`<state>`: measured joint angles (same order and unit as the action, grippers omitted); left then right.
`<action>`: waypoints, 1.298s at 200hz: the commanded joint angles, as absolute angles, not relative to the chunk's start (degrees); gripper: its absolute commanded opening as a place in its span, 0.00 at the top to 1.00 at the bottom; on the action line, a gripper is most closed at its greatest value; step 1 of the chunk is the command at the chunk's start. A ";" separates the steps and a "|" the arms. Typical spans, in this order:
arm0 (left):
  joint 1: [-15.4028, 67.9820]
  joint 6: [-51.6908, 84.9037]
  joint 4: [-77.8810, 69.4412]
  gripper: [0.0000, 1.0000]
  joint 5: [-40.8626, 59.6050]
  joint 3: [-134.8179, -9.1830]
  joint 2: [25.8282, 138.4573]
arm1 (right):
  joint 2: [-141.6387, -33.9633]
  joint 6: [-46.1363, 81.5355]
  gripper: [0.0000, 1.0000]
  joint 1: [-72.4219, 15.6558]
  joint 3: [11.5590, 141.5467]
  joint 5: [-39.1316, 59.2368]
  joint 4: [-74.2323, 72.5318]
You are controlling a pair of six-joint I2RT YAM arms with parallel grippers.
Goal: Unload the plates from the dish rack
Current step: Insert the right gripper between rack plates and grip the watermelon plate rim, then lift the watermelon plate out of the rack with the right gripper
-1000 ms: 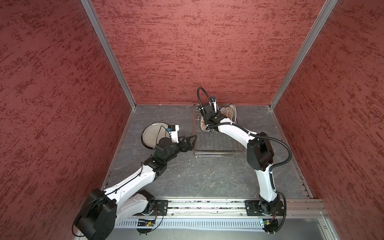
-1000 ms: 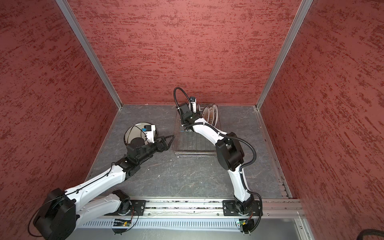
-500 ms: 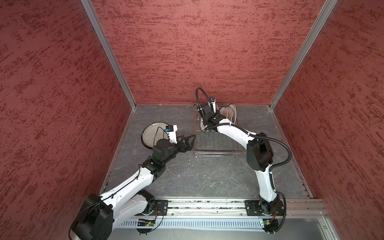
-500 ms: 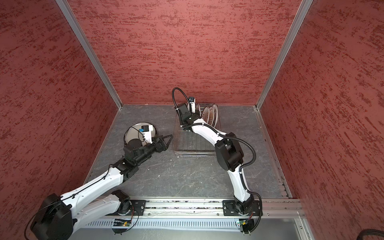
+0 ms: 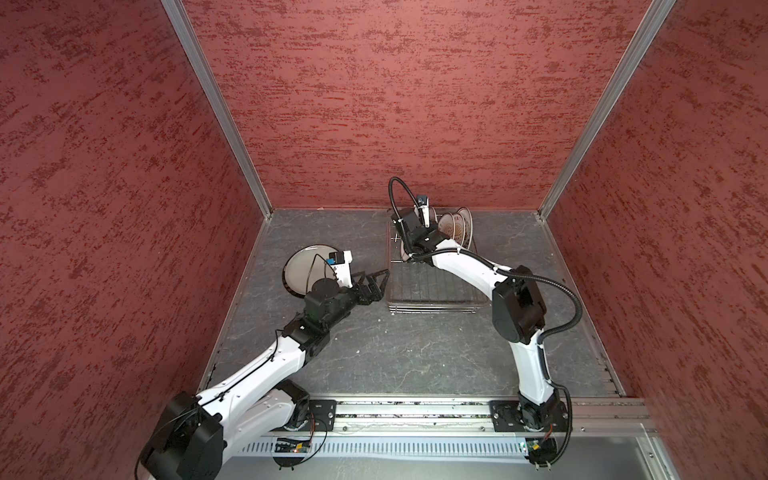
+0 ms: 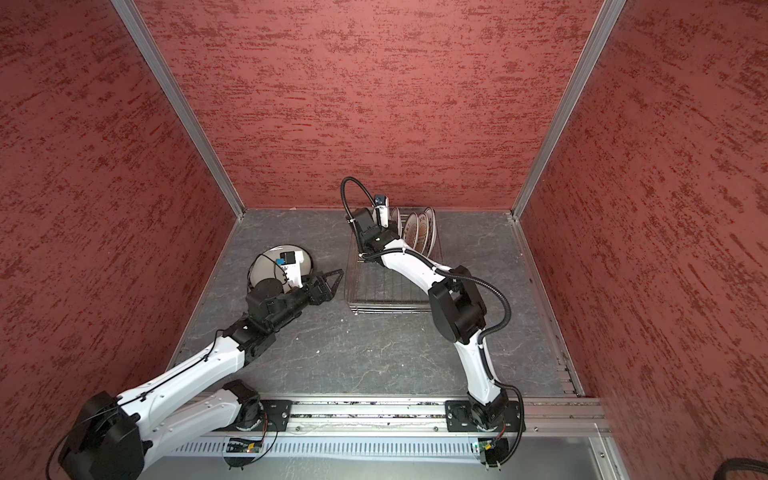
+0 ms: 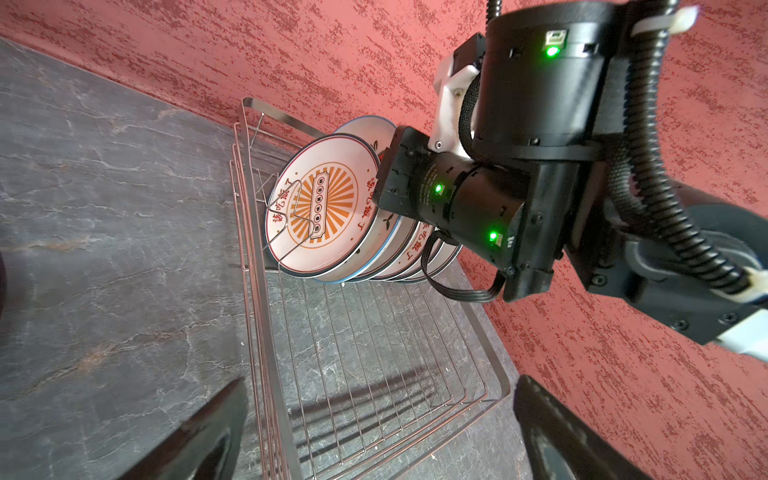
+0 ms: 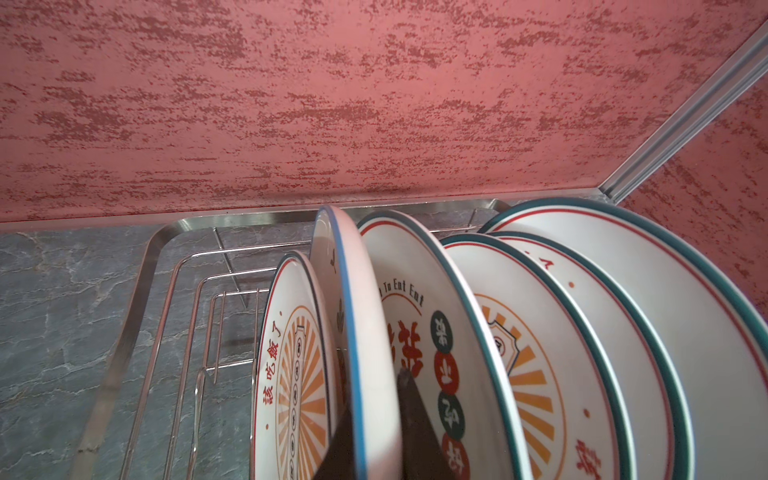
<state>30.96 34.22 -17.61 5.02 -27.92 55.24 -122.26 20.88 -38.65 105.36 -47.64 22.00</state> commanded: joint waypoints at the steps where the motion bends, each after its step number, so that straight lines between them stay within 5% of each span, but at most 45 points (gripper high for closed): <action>1: 30.86 34.56 -15.81 0.01 3.10 -28.00 53.15 | -118.04 18.87 0.95 -39.64 105.67 -50.37 17.95; 161: 27.77 35.54 -15.53 0.01 6.17 -25.84 49.07 | -111.99 6.59 1.00 -42.27 102.94 -59.74 8.12; 259: 28.12 37.77 -20.03 0.00 11.35 -26.17 50.73 | -96.20 -2.14 1.00 -44.85 87.38 -62.21 -6.85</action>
<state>28.14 36.86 -17.52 9.32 -25.91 50.74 -102.24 1.76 -43.70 88.62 -57.89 4.58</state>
